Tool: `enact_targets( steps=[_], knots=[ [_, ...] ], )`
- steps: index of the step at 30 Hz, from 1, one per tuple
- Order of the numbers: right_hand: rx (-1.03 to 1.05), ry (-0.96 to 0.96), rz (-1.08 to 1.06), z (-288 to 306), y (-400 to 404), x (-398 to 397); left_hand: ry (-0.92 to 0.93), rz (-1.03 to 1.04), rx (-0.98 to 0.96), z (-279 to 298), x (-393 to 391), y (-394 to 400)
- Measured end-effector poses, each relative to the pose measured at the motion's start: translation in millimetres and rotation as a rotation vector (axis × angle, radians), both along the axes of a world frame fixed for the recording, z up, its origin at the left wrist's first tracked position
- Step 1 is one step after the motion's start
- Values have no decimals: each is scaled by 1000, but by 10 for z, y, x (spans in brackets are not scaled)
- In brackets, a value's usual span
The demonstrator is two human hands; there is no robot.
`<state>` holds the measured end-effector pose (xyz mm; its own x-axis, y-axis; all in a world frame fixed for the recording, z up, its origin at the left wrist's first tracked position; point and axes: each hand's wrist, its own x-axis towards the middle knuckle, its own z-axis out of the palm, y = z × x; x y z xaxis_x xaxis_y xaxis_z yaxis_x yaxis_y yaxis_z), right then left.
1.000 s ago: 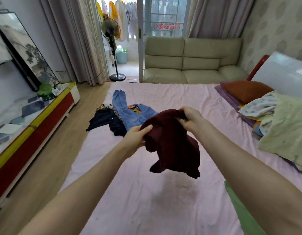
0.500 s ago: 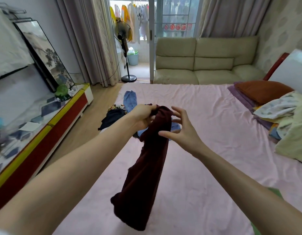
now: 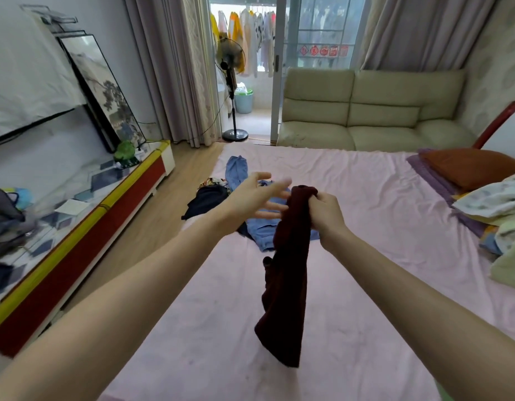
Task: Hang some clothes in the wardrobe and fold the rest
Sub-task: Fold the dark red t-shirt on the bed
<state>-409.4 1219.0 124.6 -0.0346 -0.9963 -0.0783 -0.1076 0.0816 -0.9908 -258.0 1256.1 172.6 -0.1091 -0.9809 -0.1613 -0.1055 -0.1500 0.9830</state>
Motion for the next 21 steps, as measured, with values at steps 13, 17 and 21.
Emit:
enact_targets(
  steps=[13, 17, 21],
  knots=[
    [191, 83, 244, 254, -136, 29, -1620, -744, -1613, -314, 222, 52],
    [282, 19, 348, 222, -109, -6, -1641, -850, -1650, -216, 152, -30],
    [341, -28, 415, 168, -121, -70, -1640, -921, -1712, -163, 125, -87]
  ],
)
